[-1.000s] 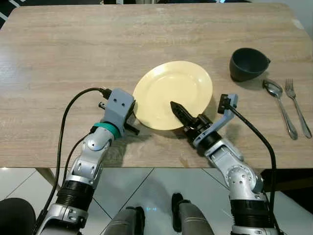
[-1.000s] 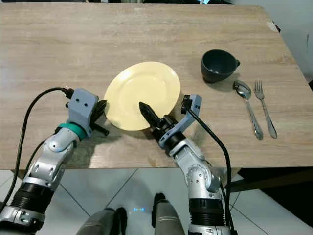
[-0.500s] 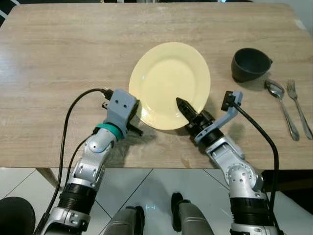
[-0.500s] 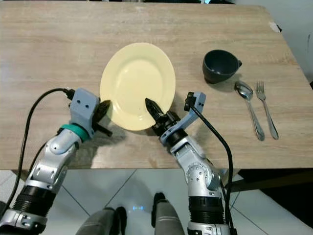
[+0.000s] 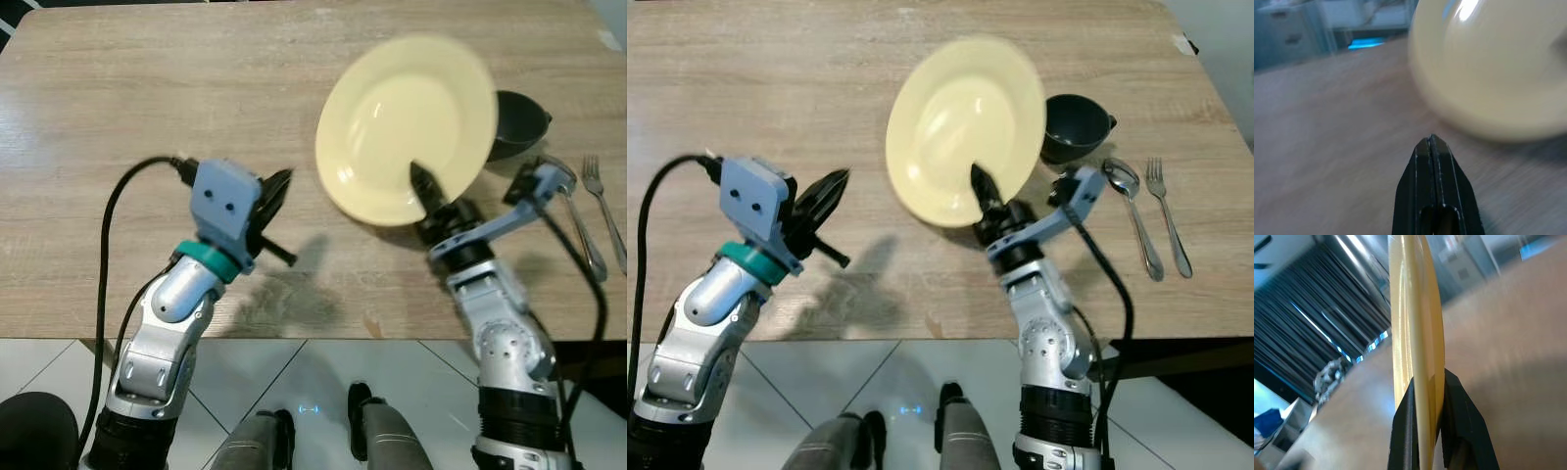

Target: Setting the table

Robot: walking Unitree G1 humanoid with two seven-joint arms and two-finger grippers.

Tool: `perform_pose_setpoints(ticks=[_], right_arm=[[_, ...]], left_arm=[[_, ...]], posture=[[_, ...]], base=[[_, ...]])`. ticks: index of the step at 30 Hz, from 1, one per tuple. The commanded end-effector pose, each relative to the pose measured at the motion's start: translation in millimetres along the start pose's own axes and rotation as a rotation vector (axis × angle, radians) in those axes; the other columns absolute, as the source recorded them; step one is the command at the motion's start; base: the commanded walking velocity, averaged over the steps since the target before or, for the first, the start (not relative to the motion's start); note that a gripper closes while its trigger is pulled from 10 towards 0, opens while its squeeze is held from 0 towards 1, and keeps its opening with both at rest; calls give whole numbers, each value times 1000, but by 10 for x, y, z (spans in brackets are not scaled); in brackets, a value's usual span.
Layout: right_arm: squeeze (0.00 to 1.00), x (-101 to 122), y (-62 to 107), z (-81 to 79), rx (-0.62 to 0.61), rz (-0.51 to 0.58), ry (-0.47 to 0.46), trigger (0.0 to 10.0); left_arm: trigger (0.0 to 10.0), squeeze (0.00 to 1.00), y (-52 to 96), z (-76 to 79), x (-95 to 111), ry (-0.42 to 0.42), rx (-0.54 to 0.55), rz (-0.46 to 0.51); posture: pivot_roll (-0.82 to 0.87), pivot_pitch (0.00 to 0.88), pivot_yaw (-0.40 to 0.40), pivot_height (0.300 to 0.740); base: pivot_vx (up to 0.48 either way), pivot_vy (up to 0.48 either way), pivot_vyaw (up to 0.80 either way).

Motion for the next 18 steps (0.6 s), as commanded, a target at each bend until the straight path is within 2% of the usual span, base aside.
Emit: perform_pose_setpoints(ticks=[1,2,3,4,5,10,13,18], right_arm=[[0,228,-71,-130,3,83,164,10000],[0,264,-92,-153,-3,96,215,10000],[0,264,-92,-153,-3,96,215,10000],[0,259,-103,-158,-16,92,284,10000],[0,229,-94,-150,-27,84,314,10000],[0,190,-61,-114,-55,72,346,10000],[0,184,-8,-9,-113,65,359,10000],[0,162,8,32,-132,56,363,10000]], left_arm=[[10000,0,53,-215,-212,-33,107,-58],[10000,0,61,-259,-220,-42,132,-65],[10000,0,61,-259,-220,-42,132,-65],[10000,0,39,-287,-186,-48,145,-60],[10000,0,12,-303,-137,-48,151,-48],[10000,0,-75,-362,-13,-56,168,-12],[10000,0,-164,-451,107,-55,201,23],[10000,0,-178,-467,94,-64,208,14]], posture=[[-25,180,135,740],[-26,180,135,740],[-26,180,135,740],[-25,178,134,740],[-20,172,130,740],[-19,168,126,740],[-29,161,129,740],[-31,158,135,740]], base=[[0,0,0],[0,0,0],[0,0,0],[0,0,0],[0,0,0],[0,0,0],[0,0,0],[0,0,0]])
Point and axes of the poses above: a point about 5 cm out from each wrist's last joint towards the gripper, its own y axis pointing back from the gripper into the wrist, its own x axis along the axis of the wrist's last joint, z = x × y, the point moved 4 cm from there along -y, pointing out of the wrist towards the gripper, and after that the axes turned 13 degrees about y, right-handed, at the moved point
